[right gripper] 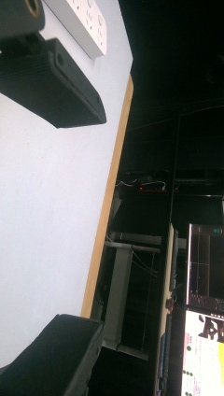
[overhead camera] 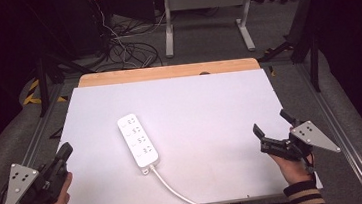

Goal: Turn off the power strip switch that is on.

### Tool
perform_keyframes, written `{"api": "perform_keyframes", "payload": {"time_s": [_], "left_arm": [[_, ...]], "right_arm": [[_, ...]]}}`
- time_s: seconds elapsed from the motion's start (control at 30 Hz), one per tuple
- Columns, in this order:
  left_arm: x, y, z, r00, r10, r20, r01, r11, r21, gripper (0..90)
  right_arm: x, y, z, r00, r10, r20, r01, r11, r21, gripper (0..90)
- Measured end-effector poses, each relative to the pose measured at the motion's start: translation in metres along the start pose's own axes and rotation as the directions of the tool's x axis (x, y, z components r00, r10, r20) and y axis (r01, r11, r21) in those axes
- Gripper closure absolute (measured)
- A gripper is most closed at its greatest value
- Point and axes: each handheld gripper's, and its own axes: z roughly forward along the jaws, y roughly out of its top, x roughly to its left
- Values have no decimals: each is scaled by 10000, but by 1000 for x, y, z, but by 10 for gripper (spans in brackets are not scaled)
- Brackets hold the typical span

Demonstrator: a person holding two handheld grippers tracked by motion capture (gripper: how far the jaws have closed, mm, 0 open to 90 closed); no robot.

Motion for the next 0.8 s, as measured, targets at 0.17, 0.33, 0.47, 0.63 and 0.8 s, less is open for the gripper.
{"api": "perform_keyframes", "payload": {"time_s": [0.17,0.33,0.47,0.63,0.8], "left_arm": [[-9,0,18,9994,136,308,-159,9971,750,897],[-27,2,44,9923,653,1056,-799,9870,1397,897],[-43,-5,72,9777,1112,1783,-1586,9470,2792,897],[-67,-20,102,9520,1478,2680,-2584,8574,4450,896],[-86,-34,121,9379,1799,2967,-3171,7913,5227,894]], "right_arm": [[-1,0,-2,10000,9,3,-9,10000,-29,33],[-2,0,-3,10000,19,45,-19,10000,-32,35],[-2,0,-5,10000,-42,28,42,10000,9,37],[-3,-1,-7,10000,1,47,-1,10000,54,38],[-1,-1,-8,10000,-62,-23,62,10000,48,41]]}}
